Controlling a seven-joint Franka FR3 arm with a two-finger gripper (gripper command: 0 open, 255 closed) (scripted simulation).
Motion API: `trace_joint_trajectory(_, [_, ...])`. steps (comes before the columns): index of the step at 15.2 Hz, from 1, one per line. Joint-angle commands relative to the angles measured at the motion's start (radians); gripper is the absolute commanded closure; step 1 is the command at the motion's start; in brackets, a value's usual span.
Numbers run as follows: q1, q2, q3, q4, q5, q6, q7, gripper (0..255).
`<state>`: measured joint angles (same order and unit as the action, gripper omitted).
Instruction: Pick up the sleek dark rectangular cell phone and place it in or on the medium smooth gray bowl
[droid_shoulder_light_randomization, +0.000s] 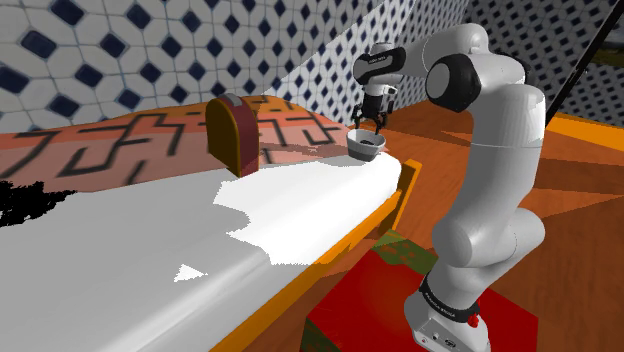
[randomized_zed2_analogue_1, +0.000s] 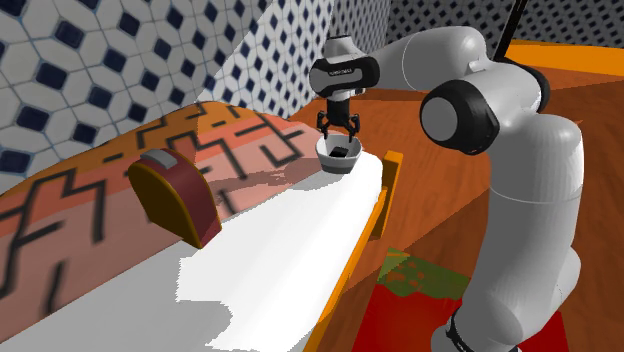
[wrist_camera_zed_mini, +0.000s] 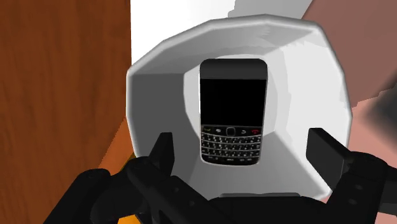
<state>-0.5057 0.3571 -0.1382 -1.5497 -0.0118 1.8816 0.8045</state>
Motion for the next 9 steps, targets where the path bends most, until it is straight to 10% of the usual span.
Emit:
trace_joint_trajectory(1, [0.0, -0.005, 0.0, 0.05, -0.001, -0.056, -0.001, 0])
trace_joint_trajectory(9, [0.001, -0.007, 0.0, 0.075, -0.001, -0.082, -0.001, 0])
